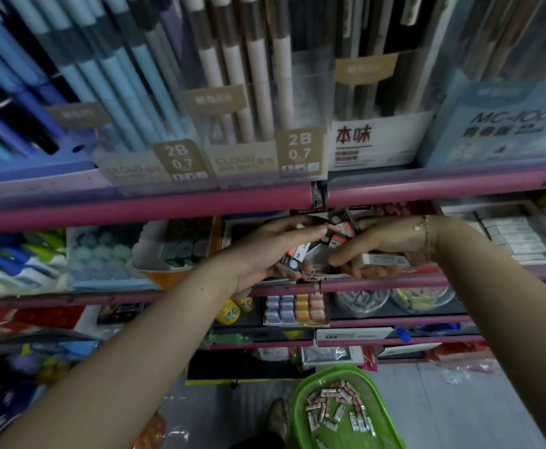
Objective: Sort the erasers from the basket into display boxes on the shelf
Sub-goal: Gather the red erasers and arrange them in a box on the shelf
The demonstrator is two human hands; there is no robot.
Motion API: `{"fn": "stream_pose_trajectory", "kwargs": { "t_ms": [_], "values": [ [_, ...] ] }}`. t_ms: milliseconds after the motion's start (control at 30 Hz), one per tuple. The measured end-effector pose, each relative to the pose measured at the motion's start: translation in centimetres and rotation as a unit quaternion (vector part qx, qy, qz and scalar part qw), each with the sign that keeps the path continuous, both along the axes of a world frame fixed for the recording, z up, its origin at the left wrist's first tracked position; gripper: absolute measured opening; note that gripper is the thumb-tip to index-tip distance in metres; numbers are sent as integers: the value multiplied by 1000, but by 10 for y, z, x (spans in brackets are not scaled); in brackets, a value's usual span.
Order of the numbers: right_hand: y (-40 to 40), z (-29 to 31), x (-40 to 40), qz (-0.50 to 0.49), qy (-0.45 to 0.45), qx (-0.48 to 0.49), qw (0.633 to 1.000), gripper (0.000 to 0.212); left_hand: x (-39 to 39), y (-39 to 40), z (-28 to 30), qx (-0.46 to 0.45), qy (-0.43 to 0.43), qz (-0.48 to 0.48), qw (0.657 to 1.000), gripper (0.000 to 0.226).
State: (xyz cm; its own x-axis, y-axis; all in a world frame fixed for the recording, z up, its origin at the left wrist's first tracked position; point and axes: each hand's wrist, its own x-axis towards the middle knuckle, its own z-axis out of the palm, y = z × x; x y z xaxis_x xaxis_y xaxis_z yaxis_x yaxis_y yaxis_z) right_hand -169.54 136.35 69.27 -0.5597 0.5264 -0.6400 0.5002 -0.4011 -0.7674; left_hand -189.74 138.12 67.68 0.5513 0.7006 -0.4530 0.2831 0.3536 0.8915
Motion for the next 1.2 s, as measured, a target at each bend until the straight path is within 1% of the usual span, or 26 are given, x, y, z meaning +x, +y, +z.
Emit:
{"fn": "stream_pose_trajectory", "kwargs": {
  "t_ms": [67, 100, 167, 200, 267, 300, 367, 467, 533, 567, 633, 700, 733, 800, 833, 900, 967, 1067, 1167, 1200],
  "values": [
    [-5, -4, 0, 3, 14, 19, 1000, 31, 0, -5, -2, 6, -2, -7, 1000, 8],
    [-8, -6, -1, 0, 33, 24, 999, 30, 0, -8, -1, 9, 8, -6, 1000, 6],
    [-11, -8, -1, -23, 41, 36, 998, 25, 0, -11, -2, 19, 30, 10, 999, 6],
    [-12, -10, -1, -50, 33, 42, 997, 29, -1, -11, -3, 17, 34, 26, 999, 6],
    [-13, -14, 4, -125, 17, 56, 990, 43, -3, -11, -1, 16, 32, 65, 997, 7],
    [-13, -15, 6, -157, 9, 68, 985, 42, -4, -11, 1, 21, 35, 80, 996, 8],
    [-15, -16, 6, -187, -21, 103, 977, 35, -6, -10, 3, 38, 48, 84, 995, 8],
    [-17, -14, -1, -181, -49, 162, 969, 32, -4, -12, 6, 88, 78, 49, 992, 6],
    [-18, -12, -8, -176, -32, 175, 968, 34, -1, -12, 6, 117, 86, 45, 988, 9],
    [-18, -12, -11, -180, -26, 176, 967, 31, -1, -12, 4, 128, 84, 51, 987, 10],
    [-20, -14, -14, -200, -7, 170, 965, 21, -1, -14, 2, 144, 70, 60, 985, 15],
    [-21, -19, -18, -237, 25, 157, 958, 12, -1, -16, 0, 146, 37, 64, 987, 27],
    [-22, -22, -21, -268, 31, 151, 951, 11, -2, -16, -2, 148, 34, 69, 986, 33],
    [-21, -27, -25, -355, 26, 134, 925, 15, -4, -16, -5, 154, 70, 75, 983, 39],
    [-20, -28, -26, -398, 25, 128, 908, 16, -5, -16, -7, 141, 86, 71, 984, 36],
    [-19, -30, -28, -453, 32, 123, 882, 20, -7, -18, -8, 81, 82, 52, 992, 21],
    [-19, -30, -31, -466, 50, 119, 875, 21, -7, -19, -9, 55, 77, 45, 994, 17],
    [-19, -26, -33, -449, 67, 104, 885, 25, -5, -17, -12, 67, 103, 62, 990, 25],
    [-18, -21, -33, -424, 29, 115, 898, 25, -5, -13, -14, 81, 131, 53, 987, 31],
    [-17, -20, -32, -415, 9, 129, 901, 22, -5, -12, -15, 78, 133, 47, 987, 28]
  ]
}}
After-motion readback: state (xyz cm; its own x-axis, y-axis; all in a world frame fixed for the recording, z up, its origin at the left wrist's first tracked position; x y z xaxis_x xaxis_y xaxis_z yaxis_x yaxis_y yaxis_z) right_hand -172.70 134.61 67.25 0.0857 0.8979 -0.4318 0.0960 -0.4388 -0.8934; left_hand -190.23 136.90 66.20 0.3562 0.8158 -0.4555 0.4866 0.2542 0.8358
